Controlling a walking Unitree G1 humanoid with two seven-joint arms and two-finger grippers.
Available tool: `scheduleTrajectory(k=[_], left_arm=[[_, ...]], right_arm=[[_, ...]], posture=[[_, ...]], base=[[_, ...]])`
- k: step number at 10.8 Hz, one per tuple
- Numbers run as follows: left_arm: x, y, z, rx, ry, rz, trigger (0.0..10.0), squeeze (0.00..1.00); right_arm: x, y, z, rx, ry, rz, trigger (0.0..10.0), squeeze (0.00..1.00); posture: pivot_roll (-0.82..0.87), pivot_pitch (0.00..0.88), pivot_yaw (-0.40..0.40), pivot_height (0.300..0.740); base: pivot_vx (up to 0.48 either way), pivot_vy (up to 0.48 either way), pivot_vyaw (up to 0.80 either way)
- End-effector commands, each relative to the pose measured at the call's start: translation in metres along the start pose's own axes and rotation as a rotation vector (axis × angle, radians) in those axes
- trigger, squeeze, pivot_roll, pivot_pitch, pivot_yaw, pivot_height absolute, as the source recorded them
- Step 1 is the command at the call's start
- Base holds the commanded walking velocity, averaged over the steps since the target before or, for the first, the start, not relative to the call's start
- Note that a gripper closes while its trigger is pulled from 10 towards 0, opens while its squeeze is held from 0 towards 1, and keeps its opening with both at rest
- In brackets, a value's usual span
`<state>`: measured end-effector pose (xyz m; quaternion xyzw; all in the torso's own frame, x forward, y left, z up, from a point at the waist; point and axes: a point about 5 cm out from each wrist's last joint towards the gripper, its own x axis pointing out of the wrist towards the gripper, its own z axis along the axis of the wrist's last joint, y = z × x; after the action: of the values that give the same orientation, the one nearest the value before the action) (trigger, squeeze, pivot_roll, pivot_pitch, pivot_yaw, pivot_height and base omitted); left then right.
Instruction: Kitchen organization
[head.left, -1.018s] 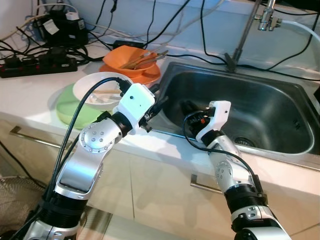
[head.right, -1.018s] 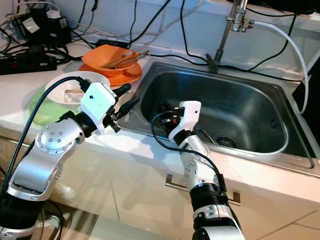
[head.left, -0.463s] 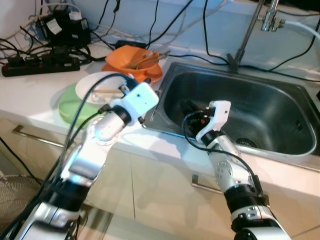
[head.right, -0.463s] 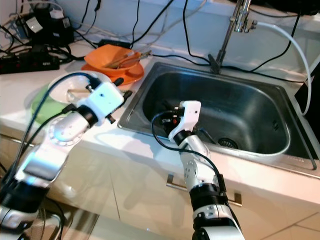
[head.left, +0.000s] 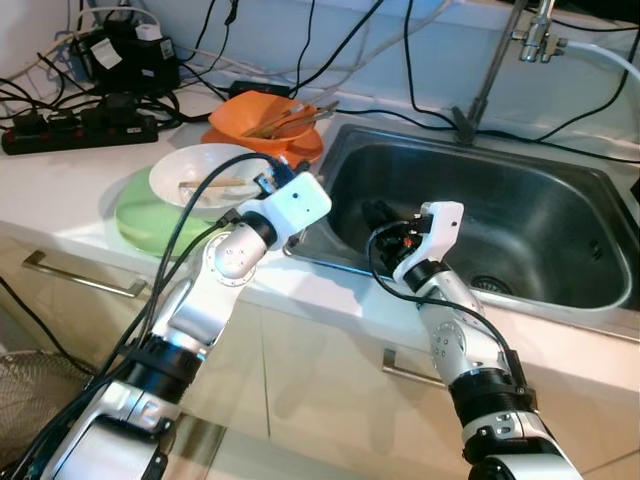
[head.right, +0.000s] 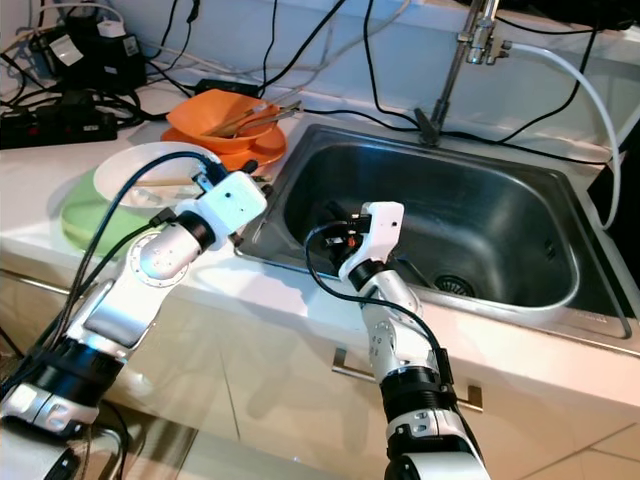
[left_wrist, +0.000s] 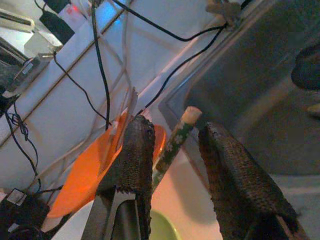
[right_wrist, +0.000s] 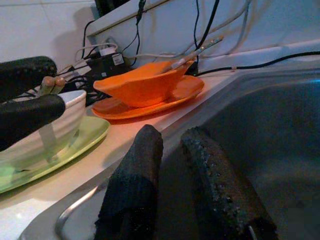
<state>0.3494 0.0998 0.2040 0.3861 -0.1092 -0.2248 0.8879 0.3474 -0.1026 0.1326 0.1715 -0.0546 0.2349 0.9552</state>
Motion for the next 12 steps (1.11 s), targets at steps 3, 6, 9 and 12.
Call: scheduleTrajectory(k=[3,6,9,12], left_arm=[[0.009,-0.001,0.002,0.046,-0.009,0.008,10.0,0.0],[0.017,0.0,-0.007,0.075,0.045,0.015,10.0,0.0],[0.025,0.006,-0.007,0.103,0.057,0.049,8.5,0.0],[0.027,0.007,-0.007,0.114,0.054,0.055,0.0,0.0]], right_arm=[[0.002,0.0,0.003,-0.001,-0.018,-0.007,10.0,0.0],[0.003,0.0,0.003,-0.002,-0.018,-0.008,10.0,0.0],[0.003,-0.001,0.003,-0.003,-0.02,-0.013,10.0,0.0],[0.002,-0.002,0.003,-0.004,-0.019,-0.019,10.0,0.0]], posture=[[0.21,0.0,-0.044,0.74],[0.21,0.0,-0.045,0.74],[0.21,0.0,-0.043,0.74],[0.21,0.0,-0.044,0.74]], base=[[0.0,0.0,0.0],[0.0,0.0,0.0],[0.0,0.0,0.0],[0.0,0.0,0.0]])
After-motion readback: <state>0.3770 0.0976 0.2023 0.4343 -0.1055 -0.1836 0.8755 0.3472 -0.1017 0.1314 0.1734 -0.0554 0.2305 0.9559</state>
